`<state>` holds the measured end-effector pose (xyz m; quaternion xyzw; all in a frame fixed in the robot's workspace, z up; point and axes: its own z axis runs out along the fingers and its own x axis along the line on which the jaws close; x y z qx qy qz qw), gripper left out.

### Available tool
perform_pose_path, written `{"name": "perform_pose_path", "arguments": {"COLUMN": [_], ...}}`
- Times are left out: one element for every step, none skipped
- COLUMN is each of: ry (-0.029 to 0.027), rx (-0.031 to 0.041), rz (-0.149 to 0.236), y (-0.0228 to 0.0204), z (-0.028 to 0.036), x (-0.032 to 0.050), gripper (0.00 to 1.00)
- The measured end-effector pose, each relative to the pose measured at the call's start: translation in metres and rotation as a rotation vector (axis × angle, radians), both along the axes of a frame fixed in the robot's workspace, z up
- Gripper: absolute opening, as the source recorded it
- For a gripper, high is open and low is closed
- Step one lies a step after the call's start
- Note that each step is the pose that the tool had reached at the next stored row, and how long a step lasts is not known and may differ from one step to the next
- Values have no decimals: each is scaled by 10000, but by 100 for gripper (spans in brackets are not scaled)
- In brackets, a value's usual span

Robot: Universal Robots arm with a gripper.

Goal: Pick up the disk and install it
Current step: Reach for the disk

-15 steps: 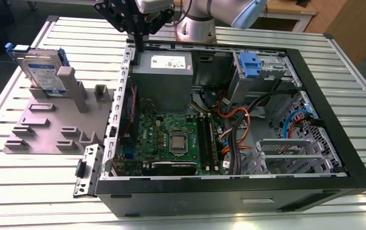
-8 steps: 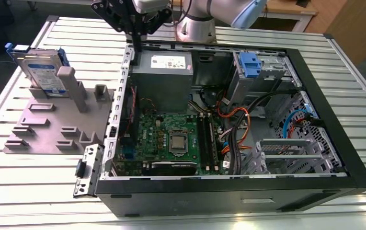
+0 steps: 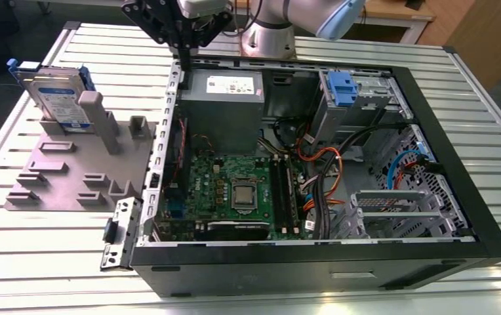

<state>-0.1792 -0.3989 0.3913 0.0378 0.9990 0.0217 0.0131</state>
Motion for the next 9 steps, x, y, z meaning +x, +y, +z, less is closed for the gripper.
{"name": "perform_pose_path", "arguments": {"ry": [0,0,1,0,0,0,0,1,1], "rx": [0,-1,-1,-1,0,-1,0,-1,-1], "rz": [-1,0,0,-1,-1,-1,-1,-1,-1], "y": [0,0,0,0,0,0,0,0,0], "z": [0,0,0,0,-1,0,-1,-1,-1], "x": [-5,-10,-14,-19,-23,-28,-32,-36,-41], "gripper": [11,11,11,11,11,11,11,11,11]}}
